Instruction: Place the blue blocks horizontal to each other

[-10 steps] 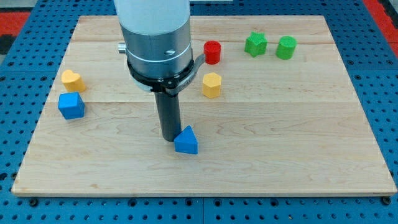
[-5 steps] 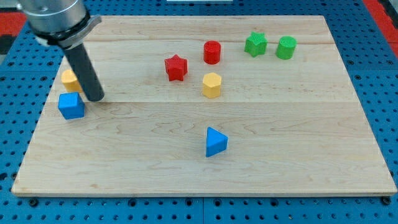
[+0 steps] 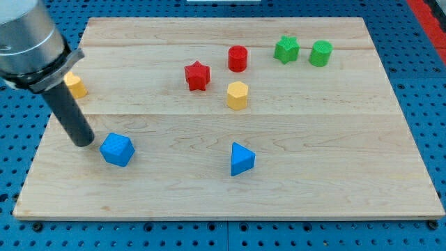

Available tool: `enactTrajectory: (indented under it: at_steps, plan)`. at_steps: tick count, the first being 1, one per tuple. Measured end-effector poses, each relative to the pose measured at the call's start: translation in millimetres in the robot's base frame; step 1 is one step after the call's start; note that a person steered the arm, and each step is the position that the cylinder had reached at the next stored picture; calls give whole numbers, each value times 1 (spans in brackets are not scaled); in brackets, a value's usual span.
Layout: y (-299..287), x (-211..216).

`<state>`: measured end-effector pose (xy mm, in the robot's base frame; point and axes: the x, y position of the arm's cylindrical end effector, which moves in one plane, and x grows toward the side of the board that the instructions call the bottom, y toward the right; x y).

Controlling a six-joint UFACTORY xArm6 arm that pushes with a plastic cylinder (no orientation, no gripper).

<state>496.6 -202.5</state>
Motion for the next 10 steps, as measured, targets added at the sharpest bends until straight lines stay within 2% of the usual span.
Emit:
enactTrajectory:
  at_steps: [1, 3, 4, 5, 7, 8, 9, 10]
  plan:
    - [53, 26]
    - [53, 86]
    - [110, 108]
    - [127, 67]
    - [16, 51]
    - [42, 59]
    - [60, 44]
    - [18, 35]
